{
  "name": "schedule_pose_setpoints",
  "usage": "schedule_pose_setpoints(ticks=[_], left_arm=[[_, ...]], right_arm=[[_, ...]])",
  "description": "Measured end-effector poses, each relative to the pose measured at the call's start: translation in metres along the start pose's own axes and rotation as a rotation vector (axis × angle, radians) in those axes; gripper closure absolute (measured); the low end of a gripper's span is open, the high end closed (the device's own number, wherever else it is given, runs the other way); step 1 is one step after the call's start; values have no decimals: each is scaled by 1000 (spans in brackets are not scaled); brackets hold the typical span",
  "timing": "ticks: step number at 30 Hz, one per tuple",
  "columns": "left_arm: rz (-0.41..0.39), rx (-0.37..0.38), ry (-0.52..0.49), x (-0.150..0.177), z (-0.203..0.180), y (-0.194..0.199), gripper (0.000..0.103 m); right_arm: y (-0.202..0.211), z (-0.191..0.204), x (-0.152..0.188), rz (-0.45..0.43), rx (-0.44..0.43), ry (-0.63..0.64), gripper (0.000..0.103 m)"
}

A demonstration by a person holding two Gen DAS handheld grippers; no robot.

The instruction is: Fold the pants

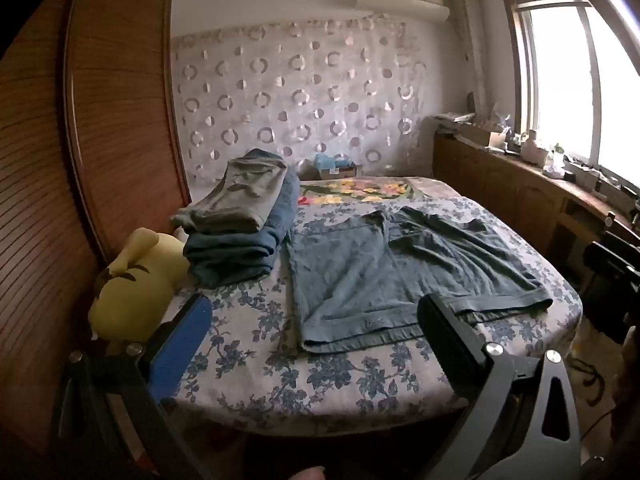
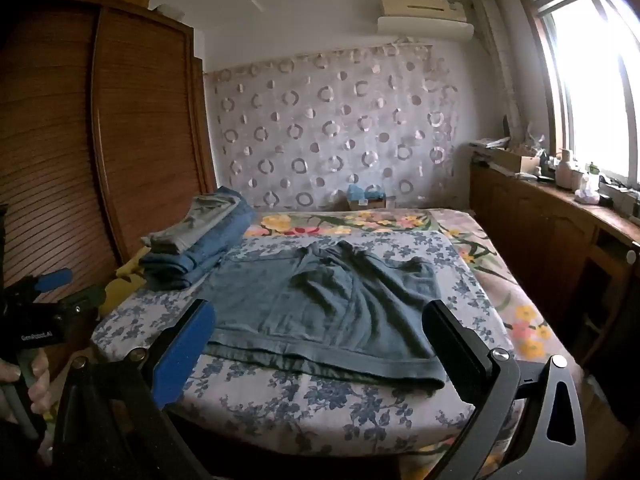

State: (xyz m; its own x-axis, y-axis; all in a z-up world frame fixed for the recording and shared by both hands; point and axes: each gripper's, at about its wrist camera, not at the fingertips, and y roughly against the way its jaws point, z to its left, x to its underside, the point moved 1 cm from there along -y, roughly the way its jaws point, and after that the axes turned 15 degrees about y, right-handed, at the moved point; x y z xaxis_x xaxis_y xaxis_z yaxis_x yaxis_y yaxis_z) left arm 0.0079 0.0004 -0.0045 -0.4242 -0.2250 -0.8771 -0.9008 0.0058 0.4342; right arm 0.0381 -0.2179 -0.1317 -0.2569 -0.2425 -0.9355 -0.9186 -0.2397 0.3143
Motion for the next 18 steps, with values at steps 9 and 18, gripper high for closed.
schedule_pose_setpoints(ticks=[9, 18], left_arm=[[31, -9, -7, 4, -1, -2, 0], [22, -8, -3, 2, -4, -2, 0]], right_arm=[[-1, -1, 0, 3, 10, 4, 0], [0, 1, 1, 3, 5, 0, 0]])
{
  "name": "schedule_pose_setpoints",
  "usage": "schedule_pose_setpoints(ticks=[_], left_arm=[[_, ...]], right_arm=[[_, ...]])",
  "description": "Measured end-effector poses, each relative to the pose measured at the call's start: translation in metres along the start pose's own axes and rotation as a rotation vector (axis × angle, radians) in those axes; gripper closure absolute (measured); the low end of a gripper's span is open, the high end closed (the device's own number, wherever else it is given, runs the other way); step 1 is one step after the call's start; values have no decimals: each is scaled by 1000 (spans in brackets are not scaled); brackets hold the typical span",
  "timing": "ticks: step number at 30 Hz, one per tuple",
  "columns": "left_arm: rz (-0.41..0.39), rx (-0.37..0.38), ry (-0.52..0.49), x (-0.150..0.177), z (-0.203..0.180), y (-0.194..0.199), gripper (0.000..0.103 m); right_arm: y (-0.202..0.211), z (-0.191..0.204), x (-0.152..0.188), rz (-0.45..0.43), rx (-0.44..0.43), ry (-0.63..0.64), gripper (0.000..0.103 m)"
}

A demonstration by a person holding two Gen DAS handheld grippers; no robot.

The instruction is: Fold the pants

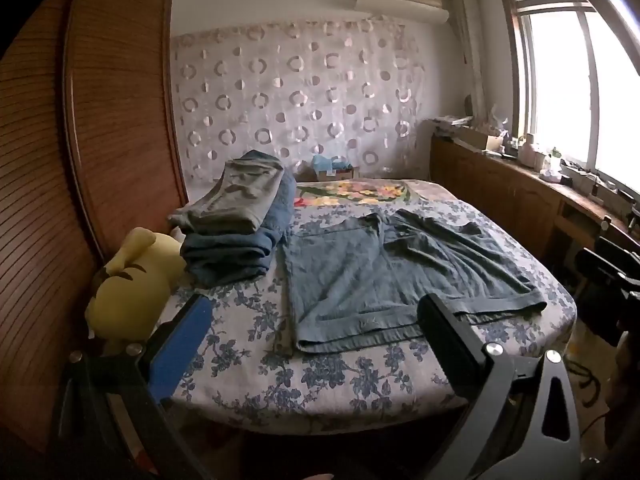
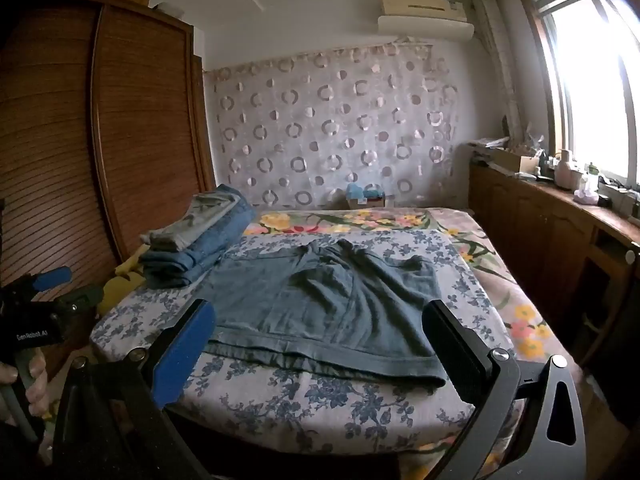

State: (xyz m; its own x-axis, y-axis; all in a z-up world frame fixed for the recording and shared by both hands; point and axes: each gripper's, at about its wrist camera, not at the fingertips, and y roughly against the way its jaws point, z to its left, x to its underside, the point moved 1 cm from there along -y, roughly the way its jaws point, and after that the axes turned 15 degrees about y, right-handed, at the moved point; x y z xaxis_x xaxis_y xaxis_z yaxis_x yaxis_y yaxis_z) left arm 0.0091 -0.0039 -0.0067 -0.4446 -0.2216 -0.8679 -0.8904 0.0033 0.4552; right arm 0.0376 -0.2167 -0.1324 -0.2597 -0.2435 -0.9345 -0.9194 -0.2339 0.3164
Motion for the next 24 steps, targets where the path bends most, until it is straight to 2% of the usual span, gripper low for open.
schedule_pose_setpoints(ticks=[24], left_arm=[[-6, 7, 8, -5, -2, 9, 0]], right_arm=[[1, 1, 1, -2, 0, 0, 0]])
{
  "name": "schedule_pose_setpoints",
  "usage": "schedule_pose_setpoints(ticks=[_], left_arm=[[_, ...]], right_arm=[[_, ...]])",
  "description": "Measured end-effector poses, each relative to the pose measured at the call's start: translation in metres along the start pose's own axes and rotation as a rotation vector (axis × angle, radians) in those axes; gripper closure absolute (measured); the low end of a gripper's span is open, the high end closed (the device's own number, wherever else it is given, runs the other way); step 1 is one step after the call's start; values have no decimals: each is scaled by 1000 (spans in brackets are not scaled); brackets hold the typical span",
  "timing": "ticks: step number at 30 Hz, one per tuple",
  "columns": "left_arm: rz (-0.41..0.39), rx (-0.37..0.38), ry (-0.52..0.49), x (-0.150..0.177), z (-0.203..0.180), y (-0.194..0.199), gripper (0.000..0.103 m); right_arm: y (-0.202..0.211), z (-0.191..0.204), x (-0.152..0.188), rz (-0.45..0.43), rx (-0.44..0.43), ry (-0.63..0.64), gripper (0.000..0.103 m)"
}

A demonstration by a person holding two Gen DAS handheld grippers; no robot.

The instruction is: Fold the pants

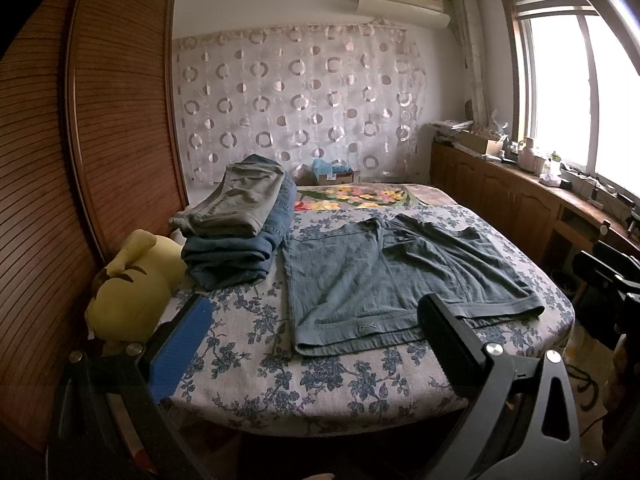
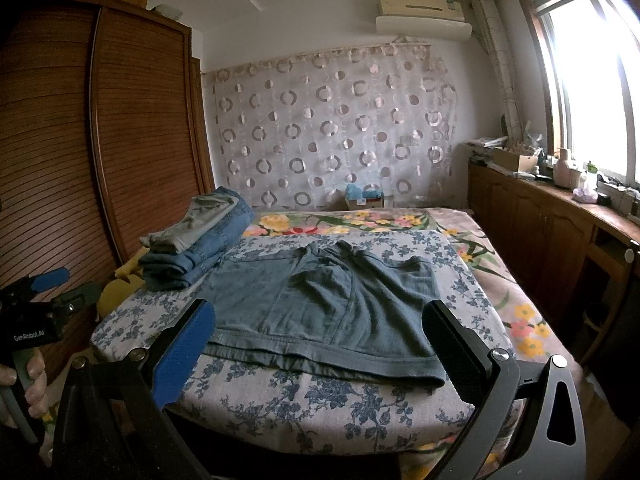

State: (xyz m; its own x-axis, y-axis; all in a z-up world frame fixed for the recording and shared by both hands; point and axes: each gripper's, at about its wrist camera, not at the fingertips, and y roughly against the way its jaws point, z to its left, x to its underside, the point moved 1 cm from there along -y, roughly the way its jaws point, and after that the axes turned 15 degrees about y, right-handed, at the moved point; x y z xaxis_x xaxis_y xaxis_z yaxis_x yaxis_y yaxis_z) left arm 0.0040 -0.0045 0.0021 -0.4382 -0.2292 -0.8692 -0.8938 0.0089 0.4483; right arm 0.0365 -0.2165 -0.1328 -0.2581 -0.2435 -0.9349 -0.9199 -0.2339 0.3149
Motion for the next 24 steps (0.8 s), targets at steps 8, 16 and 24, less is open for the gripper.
schedule_pose_setpoints(ticks=[8, 16, 24], left_arm=[[-2, 0, 1, -1, 0, 2, 0], [-3, -1, 0, -2, -1, 2, 0], [-4, 0, 0, -1, -1, 2, 0]], right_arm=[[0, 0, 0, -1, 1, -1, 0], [0, 1, 0, -1, 2, 0, 0], [0, 2, 0, -1, -1, -2, 0]])
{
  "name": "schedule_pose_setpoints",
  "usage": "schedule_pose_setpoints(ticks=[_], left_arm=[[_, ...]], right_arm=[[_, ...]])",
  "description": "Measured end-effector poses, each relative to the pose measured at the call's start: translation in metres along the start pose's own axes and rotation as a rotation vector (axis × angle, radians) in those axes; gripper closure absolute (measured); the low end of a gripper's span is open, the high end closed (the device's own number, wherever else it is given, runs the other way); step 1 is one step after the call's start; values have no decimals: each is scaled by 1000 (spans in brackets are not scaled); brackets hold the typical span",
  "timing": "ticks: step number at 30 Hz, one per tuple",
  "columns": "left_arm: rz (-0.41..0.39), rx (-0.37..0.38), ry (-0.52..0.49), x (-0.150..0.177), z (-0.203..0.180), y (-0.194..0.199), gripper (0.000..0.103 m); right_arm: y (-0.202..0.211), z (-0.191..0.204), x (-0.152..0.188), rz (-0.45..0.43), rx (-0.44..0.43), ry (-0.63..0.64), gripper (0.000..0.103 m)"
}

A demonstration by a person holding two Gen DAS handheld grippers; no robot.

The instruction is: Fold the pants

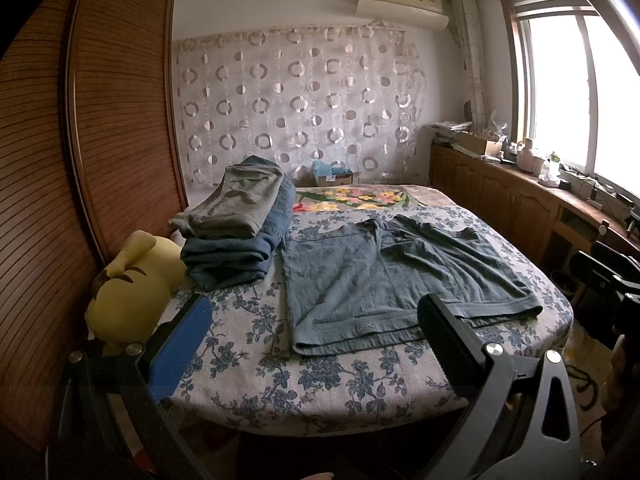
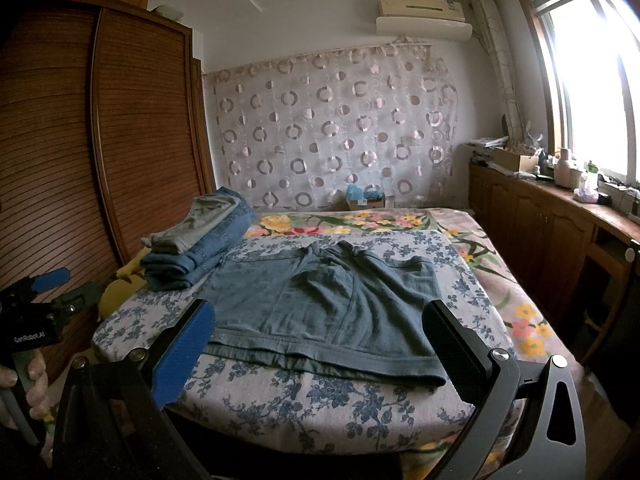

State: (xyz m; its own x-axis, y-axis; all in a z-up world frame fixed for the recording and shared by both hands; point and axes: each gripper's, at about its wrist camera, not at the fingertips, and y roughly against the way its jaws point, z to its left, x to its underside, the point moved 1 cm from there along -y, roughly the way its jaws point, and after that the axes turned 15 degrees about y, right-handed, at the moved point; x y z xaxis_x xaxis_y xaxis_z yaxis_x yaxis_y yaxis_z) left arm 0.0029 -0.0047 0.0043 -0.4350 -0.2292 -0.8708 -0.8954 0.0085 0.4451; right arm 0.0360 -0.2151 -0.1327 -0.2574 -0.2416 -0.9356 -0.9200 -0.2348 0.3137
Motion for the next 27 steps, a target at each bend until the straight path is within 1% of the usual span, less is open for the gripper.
schedule_pose_setpoints(ticks=[22, 27], left_arm=[[0, 1, 1, 1, 0, 0, 0], [19, 1, -1, 0, -2, 0, 0]], right_arm=[[-1, 1, 1, 2, -3, -2, 0], [-4, -1, 3, 14, -5, -7, 0]])
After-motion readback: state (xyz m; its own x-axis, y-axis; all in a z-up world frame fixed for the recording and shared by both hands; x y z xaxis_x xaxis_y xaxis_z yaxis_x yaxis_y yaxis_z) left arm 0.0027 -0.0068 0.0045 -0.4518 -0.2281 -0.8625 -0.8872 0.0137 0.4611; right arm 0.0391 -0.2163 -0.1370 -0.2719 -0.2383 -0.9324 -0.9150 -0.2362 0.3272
